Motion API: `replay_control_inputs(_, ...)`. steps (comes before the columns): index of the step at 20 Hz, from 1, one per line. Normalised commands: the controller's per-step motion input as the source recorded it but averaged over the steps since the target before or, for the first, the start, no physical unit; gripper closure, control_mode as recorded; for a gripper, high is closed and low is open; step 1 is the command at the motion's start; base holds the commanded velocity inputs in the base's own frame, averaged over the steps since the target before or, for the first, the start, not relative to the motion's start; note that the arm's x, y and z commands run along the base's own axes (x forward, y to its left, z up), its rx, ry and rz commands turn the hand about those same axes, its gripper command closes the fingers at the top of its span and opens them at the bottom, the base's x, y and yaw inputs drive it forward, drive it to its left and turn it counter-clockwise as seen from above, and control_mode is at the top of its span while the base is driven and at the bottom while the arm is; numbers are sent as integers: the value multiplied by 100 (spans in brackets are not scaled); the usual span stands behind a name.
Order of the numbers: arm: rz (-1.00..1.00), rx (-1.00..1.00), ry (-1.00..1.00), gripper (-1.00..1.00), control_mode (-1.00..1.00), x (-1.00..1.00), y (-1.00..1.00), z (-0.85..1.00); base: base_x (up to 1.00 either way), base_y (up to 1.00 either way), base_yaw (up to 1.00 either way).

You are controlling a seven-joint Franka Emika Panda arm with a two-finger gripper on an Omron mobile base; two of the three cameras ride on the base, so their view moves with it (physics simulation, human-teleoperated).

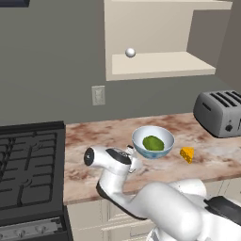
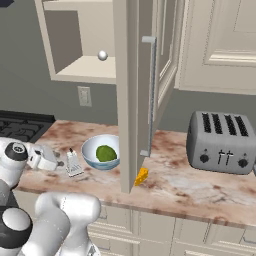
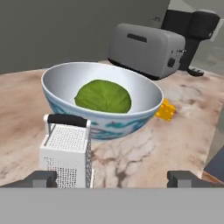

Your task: Pick the cheese from the fridge and the cheese grater from the cabinet and place them next to the salad bowl.

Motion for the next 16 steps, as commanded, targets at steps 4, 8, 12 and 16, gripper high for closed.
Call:
replay_control_inputs(4,14,0,0,-100,-100,-34,-20,34,0,0,0)
replay_control_inputs(8,16,0,1,-100,-100,-35,-24,34,0,0,0)
replay_control_inputs(12,12,0,10,-100,-100,-21,-21,37,0,0,0)
replay_control_inputs(16,8,0,12,-100,-100,-18,-22,41,0,0,0)
